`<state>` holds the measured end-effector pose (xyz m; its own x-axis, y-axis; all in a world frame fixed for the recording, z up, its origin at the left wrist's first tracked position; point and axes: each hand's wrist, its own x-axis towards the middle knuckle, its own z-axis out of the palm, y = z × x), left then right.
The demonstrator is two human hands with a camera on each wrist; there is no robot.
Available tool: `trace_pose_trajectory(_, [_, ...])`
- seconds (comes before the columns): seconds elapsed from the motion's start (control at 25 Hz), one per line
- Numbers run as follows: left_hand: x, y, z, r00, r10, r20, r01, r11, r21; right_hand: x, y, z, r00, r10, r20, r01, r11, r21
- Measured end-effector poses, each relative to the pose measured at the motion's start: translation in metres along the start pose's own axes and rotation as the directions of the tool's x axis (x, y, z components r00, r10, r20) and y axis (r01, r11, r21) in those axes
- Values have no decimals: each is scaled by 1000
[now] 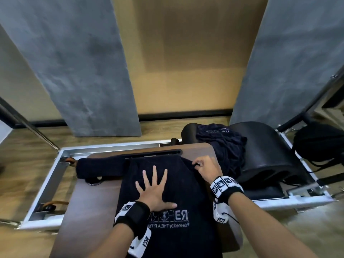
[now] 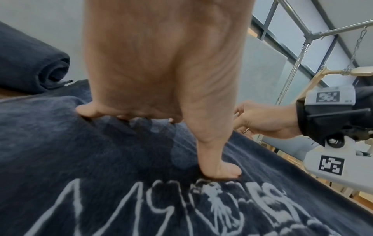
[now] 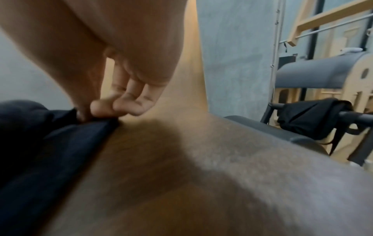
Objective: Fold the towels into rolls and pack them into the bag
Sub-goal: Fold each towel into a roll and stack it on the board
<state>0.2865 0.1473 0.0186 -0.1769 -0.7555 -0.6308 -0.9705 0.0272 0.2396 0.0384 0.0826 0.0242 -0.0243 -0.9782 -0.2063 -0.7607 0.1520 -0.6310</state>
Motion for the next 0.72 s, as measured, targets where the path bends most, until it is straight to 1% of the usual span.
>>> trace_pose_trajectory(0.04, [1, 1, -1, 1000, -7, 19, 7, 1000, -7, 4, 3, -1, 998, 18, -60, -18, 1000, 5])
trace_pose_trajectory(0.08, [1, 2, -3, 999, -12, 36, 12, 1000, -16, 9, 6, -2, 991, 59, -117, -49, 996, 80])
trace_pose_trajectory(0.12, [2, 2, -5, 999, -18, 48, 20, 999, -28, 14, 10, -3, 976, 123, -181, -87, 977, 197])
trace_pose_trajectory(0.16, [2, 1, -6, 998, -25, 59, 27, 999, -39, 19, 14, -4, 946, 213, -246, -132, 943, 306])
trace_pose_trajectory(0.2, [2, 1, -7, 997, -25, 68, 28, 999, -44, 24, 17, -5, 913, 295, -281, -173, 905, 389])
trace_pose_trajectory(0.24, [2, 1, -7, 997, -26, 76, 29, 999, -42, 28, 19, -6, 904, 344, -255, -212, 876, 433])
trace_pose_trajectory(0.28, [1, 2, -7, 996, -26, 80, 29, 999, -36, 30, 19, -6, 920, 350, -176, -242, 861, 447])
trace_pose_trajectory(0.36, [1, 3, -8, 996, -30, 86, 33, 999, -30, 31, 14, -2, 956, 290, 35, -278, 866, 416])
trace_pose_trajectory(0.4, [2, 3, -8, 996, -30, 87, 33, 999, -30, 32, 12, -1, 959, 260, 112, -283, 878, 386])
trace_pose_trajectory(0.44, [3, 3, -7, 996, -30, 83, 33, 999, -34, 34, 12, 0, 958, 244, 151, -283, 890, 358])
trace_pose_trajectory(0.48, [3, 2, -7, 996, -29, 79, 32, 999, -38, 38, 11, -1, 955, 250, 161, -291, 897, 333])
trace_pose_trajectory(0.52, [3, 1, -6, 997, -28, 76, 31, 999, -40, 40, 11, -3, 954, 268, 135, -298, 904, 308])
trace_pose_trajectory(0.56, [3, 0, -5, 997, -26, 74, 29, 999, -41, 41, 10, -5, 953, 291, 81, -301, 908, 291])
trace_pose_trajectory(0.6, [4, -1, -4, 997, -23, 69, 26, 999, -40, 40, 10, -8, 954, 297, 33, -293, 906, 306])
trace_pose_trajectory(0.64, [5, -1, -3, 998, -20, 62, 22, 999, -38, 37, 8, -10, 961, 274, 41, -270, 893, 359])
trace_pose_trajectory(0.68, [6, 0, -2, 998, -16, 54, 18, 999, -37, 32, 4, -11, 970, 209, 123, -242, 870, 430])
trace_pose_trajectory(0.72, [7, 0, -1, 999, -10, 46, 11, 999, -39, 23, 0, -9, 958, 114, 262, -233, 843, 484])
